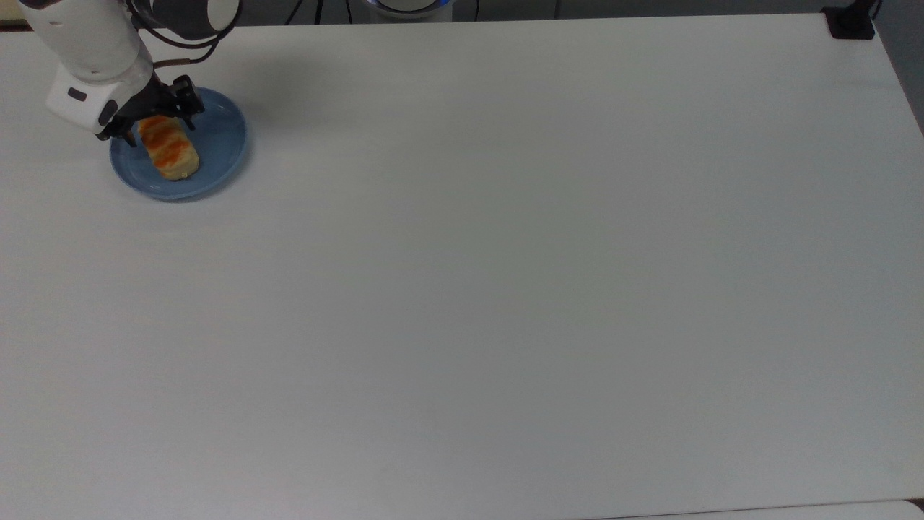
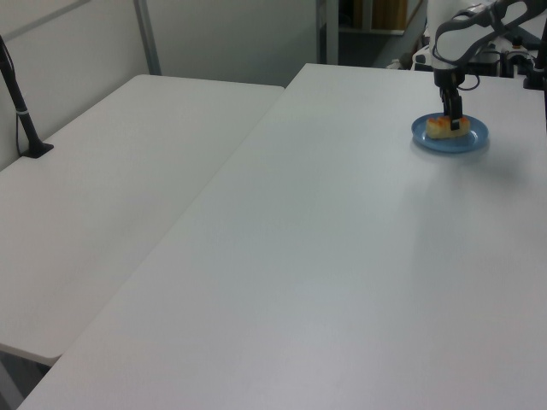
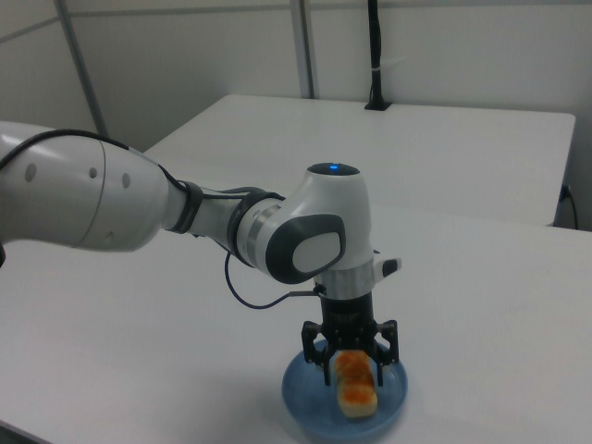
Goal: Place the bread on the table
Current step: 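Close the gripper on the bread and lift it off the plate, then carry the bread beside the plate and lower it onto the table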
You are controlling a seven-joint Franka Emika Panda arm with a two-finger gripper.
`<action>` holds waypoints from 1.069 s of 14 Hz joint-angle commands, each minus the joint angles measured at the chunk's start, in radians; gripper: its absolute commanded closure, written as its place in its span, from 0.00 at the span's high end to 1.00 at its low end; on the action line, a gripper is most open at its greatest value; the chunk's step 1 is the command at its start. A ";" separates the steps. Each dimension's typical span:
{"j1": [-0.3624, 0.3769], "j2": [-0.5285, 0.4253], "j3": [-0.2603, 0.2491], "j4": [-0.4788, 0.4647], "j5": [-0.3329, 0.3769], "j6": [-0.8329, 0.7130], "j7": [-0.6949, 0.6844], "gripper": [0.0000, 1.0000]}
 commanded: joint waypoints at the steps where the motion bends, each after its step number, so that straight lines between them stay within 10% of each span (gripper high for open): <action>1: 0.006 -0.008 -0.003 -0.027 0.000 0.052 -0.010 0.74; 6: 0.008 -0.011 -0.003 -0.031 0.000 0.044 -0.007 0.33; 11: 0.025 -0.047 0.000 0.041 0.021 -0.081 0.081 0.30; 15: 0.043 -0.021 -0.002 0.173 0.179 -0.102 0.156 0.30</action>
